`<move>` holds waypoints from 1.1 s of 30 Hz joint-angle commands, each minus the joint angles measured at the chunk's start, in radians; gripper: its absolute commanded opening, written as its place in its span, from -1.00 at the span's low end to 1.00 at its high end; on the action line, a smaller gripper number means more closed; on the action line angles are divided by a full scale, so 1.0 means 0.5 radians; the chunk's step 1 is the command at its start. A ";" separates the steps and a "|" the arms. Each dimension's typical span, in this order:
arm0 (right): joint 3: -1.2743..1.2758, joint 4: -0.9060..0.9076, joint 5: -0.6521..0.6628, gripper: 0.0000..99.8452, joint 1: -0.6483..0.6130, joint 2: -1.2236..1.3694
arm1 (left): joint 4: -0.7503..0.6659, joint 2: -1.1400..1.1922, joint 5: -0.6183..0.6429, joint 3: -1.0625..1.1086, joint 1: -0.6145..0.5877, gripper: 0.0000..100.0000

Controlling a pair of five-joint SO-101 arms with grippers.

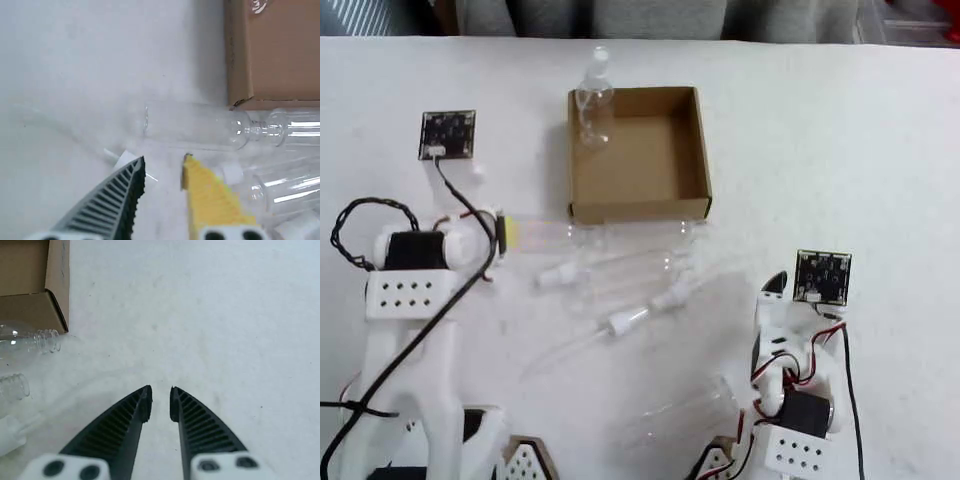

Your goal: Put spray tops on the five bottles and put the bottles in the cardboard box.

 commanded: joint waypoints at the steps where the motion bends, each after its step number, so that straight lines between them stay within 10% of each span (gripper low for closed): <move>1: 0.025 0.020 0.025 -0.90 -0.011 -0.020 | -0.101 -0.075 -0.018 0.043 0.023 -0.84; 16: 0.025 0.020 0.025 -0.90 -0.008 -0.020 | -0.206 0.011 -1.850 0.052 0.207 -0.94; 33: 0.025 0.048 0.025 -0.90 -0.014 -0.023 | 0.377 1.312 -2.213 -1.114 0.367 -0.63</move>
